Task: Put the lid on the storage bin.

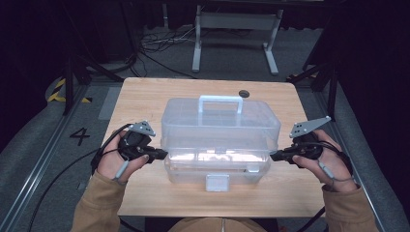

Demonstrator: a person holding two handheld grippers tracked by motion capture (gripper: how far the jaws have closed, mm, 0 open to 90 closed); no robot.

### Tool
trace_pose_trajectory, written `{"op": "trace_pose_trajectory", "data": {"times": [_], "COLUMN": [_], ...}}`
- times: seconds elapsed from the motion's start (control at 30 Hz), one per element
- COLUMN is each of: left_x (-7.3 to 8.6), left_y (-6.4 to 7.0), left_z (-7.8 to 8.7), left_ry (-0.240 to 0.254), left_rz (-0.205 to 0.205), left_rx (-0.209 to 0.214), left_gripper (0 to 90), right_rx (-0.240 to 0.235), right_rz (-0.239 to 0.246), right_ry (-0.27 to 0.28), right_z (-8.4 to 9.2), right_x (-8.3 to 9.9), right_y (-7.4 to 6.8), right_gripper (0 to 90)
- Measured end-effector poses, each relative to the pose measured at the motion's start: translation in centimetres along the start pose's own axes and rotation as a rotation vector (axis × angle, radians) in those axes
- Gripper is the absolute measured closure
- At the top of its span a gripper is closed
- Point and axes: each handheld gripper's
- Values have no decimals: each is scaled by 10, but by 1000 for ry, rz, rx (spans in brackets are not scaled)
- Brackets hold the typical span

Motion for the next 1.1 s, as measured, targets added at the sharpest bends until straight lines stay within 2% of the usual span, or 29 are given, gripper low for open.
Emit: {"op": "trace_pose_trajectory", "data": {"times": [0.67,1.1], "left_x": [2,3], "left_y": [0,-1], "left_z": [-8,-15], "left_ry": [-103,-152], "left_rz": [-28,-41], "left_rx": [12,26], "left_gripper": [898,899], "right_rx": [-14,-27], "right_rz": [27,25], "right_ry": [-103,-159], "right_z": [-9,-15], "right_x": [1,3], "right_y": [-1,-1], "right_gripper": [900,900]}}
Point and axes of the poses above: each handheld gripper's, and its own axes: z roughly backward along the jaws, x roughly out of its underside, y roughly to its right, and after that the axes turned 3 degrees about -x, right-handed
